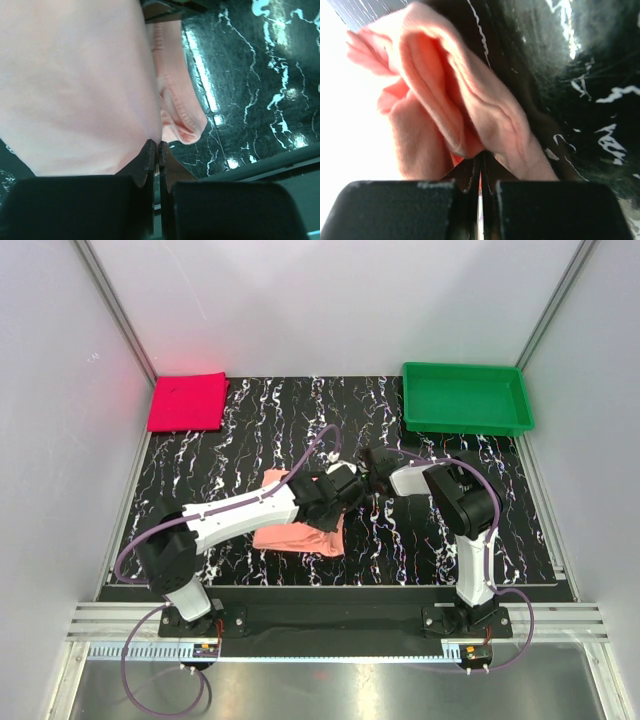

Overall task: Fold and stack the t-shirts
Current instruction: Fold the tshirt

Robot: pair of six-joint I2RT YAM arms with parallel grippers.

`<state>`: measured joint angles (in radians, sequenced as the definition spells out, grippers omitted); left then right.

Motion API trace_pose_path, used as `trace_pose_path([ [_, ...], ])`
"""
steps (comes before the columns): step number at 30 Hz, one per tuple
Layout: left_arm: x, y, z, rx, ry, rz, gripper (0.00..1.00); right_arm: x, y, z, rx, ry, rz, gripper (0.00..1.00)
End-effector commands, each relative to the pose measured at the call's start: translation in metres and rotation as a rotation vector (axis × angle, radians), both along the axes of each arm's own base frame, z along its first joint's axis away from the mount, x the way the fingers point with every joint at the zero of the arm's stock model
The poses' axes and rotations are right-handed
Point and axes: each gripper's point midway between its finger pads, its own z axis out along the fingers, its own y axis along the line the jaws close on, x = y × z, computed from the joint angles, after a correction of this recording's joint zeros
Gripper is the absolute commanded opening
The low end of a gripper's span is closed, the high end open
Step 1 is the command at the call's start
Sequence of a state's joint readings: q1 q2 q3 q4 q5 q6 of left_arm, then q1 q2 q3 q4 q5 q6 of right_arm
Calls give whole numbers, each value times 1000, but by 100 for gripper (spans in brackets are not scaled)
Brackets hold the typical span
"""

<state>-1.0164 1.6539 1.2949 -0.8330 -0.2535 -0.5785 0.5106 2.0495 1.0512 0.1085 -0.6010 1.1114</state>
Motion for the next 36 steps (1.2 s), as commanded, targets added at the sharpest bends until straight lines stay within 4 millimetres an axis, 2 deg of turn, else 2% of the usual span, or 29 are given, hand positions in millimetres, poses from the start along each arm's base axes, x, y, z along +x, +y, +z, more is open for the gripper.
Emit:
trace_pose_path([
  [1, -6, -21, 6, -92, 13, -21, 0, -22, -20, -42, -144, 160, -74, 0],
  [6, -3, -19, 3, -66, 9, -1, 0, -25, -22, -23, -143, 98, -6, 0],
  [7, -2, -17, 4, -61, 2, 5, 0, -26, -22, -12, -135, 78, 9, 0],
  [9, -2, -14, 7, -59, -7, 11, 0, -32, -25, -3, -136, 52, 53, 0],
  [10, -1, -12, 9, -59, -11, 15, 0, -32, -25, 9, -128, 19, 66, 0],
  [17, 2, -11, 13, -66, -17, 15, 0, -54, -26, 28, -66, 5, 122, 1],
  [21, 2, -13, 14, -77, -14, 10, 0, -60, -23, 25, -44, 19, 120, 1],
  [25, 2, -16, 19, -94, -16, 0, 0, -68, -15, 9, -42, 53, 121, 0],
  [27, 2, -17, 21, -98, -17, -9, 0, -66, -7, 5, -20, 39, 121, 0],
  [29, 2, -20, 22, -108, -16, -17, 0, -65, -2, -7, -30, 57, 118, 0],
  [31, -1, -24, 20, -124, 4, -39, 0, -67, -3, -19, -40, 87, 100, 0],
  [36, -8, -33, 13, -157, 41, -67, 0, -73, -12, -28, -72, 120, 50, 0],
])
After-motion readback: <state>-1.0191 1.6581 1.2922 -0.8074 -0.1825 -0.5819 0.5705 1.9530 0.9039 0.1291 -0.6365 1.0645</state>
